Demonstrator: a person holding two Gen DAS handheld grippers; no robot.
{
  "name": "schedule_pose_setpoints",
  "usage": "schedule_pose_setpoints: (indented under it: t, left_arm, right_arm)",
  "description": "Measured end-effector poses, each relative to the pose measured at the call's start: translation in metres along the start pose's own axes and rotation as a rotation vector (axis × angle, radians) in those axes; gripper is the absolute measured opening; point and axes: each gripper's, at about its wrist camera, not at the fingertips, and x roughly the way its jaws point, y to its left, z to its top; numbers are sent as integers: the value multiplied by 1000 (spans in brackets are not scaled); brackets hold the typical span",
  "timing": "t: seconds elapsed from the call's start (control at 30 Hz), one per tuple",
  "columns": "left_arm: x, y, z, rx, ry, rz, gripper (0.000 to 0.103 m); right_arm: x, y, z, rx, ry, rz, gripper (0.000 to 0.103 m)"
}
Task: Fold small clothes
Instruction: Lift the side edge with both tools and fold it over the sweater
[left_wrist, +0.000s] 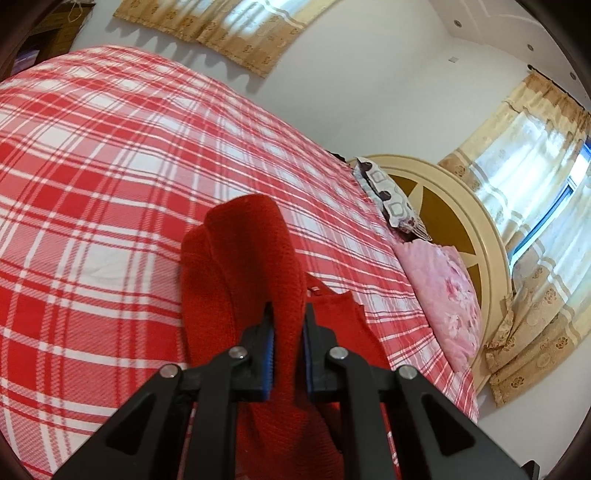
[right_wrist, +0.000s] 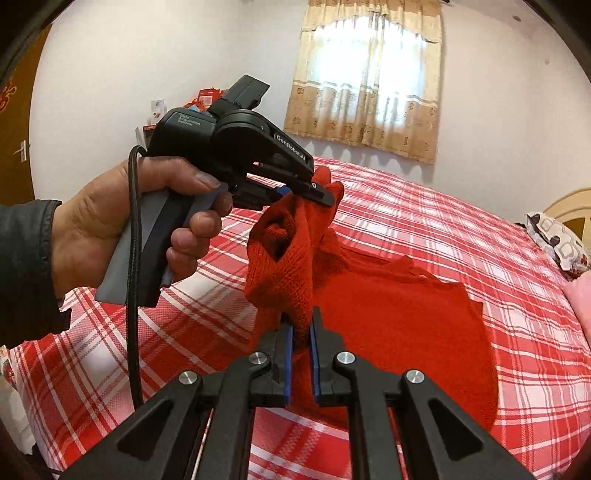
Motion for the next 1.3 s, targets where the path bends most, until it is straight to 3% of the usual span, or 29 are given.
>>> schedule_pose_setpoints:
  t: [0.37,1.03,1.3]
  left_arm:
    - [24,-40,1,51,13,-28,12]
    - [85,-101,-10,155,116,-60,12]
    - [118,-119,-24,234,172,-8,12]
  right_arm:
    - [-14,-33,-9,74,12,-18,7]
    - [-26,-116,-43,284,76,1,7]
    - [-14,-144,-67,416,140,48,7]
